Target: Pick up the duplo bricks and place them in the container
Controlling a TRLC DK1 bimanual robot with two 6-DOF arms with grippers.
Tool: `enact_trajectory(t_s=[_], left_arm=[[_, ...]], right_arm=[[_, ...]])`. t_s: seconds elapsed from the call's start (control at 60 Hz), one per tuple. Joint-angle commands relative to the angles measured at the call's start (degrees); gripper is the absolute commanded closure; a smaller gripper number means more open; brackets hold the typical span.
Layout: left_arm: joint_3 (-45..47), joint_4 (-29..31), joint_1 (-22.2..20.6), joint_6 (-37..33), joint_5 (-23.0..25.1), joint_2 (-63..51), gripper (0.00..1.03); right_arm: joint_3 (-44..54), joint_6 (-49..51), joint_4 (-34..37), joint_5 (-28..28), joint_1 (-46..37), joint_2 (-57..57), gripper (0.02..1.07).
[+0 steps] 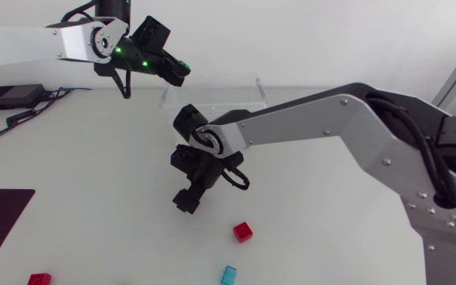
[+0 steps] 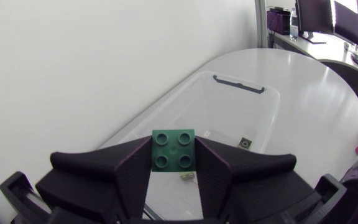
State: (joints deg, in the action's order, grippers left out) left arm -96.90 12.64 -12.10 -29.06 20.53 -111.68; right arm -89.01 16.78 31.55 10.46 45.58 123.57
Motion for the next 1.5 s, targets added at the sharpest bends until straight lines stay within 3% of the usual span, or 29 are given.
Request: enact_trajectory(t_s=[0.0,0.15,0.233,0.25,0.283,0.5,0.533,0.583,0.733,1.1,1.3,1.483], left_arm=[[-3.64,1.24,-0.56,1.29,-0.14,-3.90,0.81],[-5.58,3.00,-0.65,1.11,-0.23,-6.80,0.75],[-5.58,3.97,-0.56,1.02,-0.32,-7.77,0.31],[-5.49,4.14,-0.47,1.02,-0.58,-7.85,0.15],[-5.31,4.41,-0.29,0.93,-0.67,-7.85,0.06],[-1.53,5.99,2.17,0.85,-0.85,-3.11,0.05],[-0.30,6.16,2.87,0.76,-0.85,-1.70,0.05],[2.51,6.69,4.10,0.32,-0.85,1.90,0.05],[9.63,8.10,7.00,-1.79,-0.85,10.08,0.05],[31.78,17.41,10.60,-11.46,-0.94,32.49,0.05],[49.27,19.52,8.76,-16.82,-4.54,44.79,0.05],[58.32,21.55,6.21,-18.40,-6.74,49.19,0.05]], right_arm=[[-1.95,1.07,1.58,-0.35,0.82,2.20,0.12],[-2.13,1.15,1.94,-1.32,1.18,2.47,0.18],[-2.39,1.33,2.29,-1.67,1.35,2.73,0.18],[-2.48,1.33,2.29,-1.76,1.35,2.73,0.19],[-2.83,1.33,2.64,-1.85,1.35,2.99,0.23],[-3.18,1.07,3.17,-2.64,2.05,3.35,0.32],[-3.18,0.89,2.99,-2.90,2.41,3.35,0.39],[-3.18,0.72,2.55,-3.87,2.76,3.52,0.57],[-2.13,0.10,0.62,-3.78,2.67,2.82,0.84],[7.98,-3.06,-4.57,-3.87,1.53,-9.22,0.84],[10.61,-4.91,-4.92,-4.04,-2.25,-19.15,0.84],[8.77,-6.67,-4.83,-4.66,-6.12,-23.99,0.84]])
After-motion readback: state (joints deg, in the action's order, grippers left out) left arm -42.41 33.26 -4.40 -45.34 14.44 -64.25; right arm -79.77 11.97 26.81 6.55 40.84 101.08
